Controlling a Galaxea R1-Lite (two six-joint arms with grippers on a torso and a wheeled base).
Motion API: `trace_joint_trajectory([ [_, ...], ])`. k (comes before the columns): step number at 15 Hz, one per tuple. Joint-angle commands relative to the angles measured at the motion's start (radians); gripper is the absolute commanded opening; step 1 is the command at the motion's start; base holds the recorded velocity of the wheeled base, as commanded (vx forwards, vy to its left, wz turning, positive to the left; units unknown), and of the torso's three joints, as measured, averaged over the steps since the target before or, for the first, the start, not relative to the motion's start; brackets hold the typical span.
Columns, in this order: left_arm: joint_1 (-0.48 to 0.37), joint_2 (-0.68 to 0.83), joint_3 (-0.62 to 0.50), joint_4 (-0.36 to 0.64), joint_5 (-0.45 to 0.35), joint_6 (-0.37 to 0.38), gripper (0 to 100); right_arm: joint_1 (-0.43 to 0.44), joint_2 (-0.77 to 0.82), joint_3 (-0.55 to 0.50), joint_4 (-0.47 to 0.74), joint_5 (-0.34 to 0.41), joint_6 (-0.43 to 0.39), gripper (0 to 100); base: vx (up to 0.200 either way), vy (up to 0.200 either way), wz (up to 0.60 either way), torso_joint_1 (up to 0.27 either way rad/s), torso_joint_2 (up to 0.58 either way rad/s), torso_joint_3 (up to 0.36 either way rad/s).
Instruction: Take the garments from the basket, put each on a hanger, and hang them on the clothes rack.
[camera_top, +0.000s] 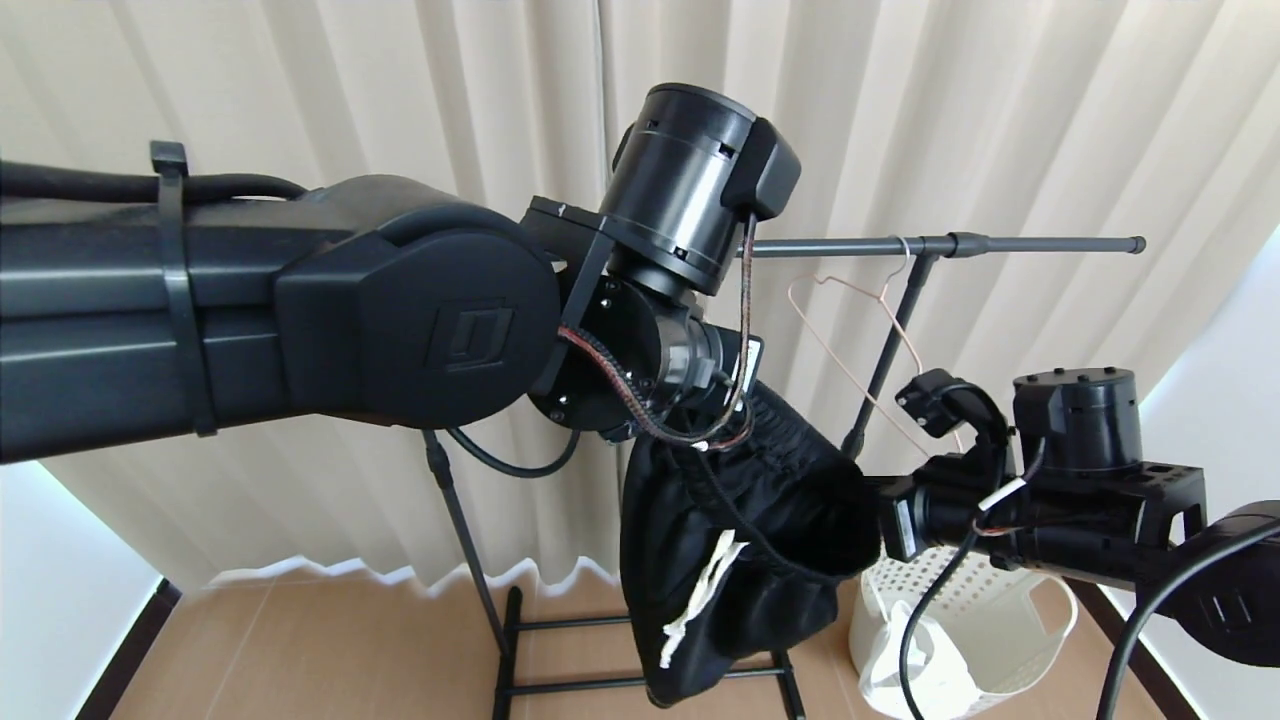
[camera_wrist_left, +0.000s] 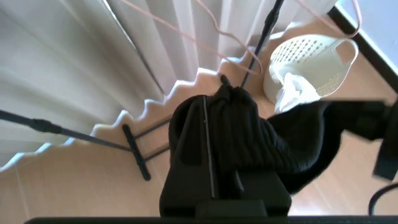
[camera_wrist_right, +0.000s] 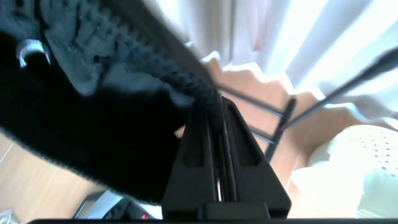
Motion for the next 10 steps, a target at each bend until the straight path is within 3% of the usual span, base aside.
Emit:
trace_joint_trajectory([
  [1, 0.008, -0.007, 0.033, 0.091, -0.005, -0.031, 0, -0.079, -0.058, -0.024, 0.008, 0.001, -0.002, 0, 0.0, 0.0, 0.0, 0.0, 0.0, 0.0],
  [6, 0.022, 0.033, 0.141, 0.09, -0.013, -0.05, 0, -0.142, -0.159, -0.039, 0.013, 0.001, -0.004, 0, 0.0, 0.0, 0.0, 0.0, 0.0, 0.0],
  [7, 0.022, 0.038, 0.144, 0.09, -0.016, -0.054, 100, -0.142, -0.174, -0.041, 0.014, -0.001, -0.005, 0, 0.0, 0.0, 0.0, 0.0, 0.0, 0.0],
  [10, 0.022, 0.033, 0.147, 0.09, -0.016, -0.064, 100, -0.144, -0.209, -0.041, 0.017, -0.001, -0.005, 0, 0.0, 0.0, 0.0, 0.0, 0.0, 0.0],
])
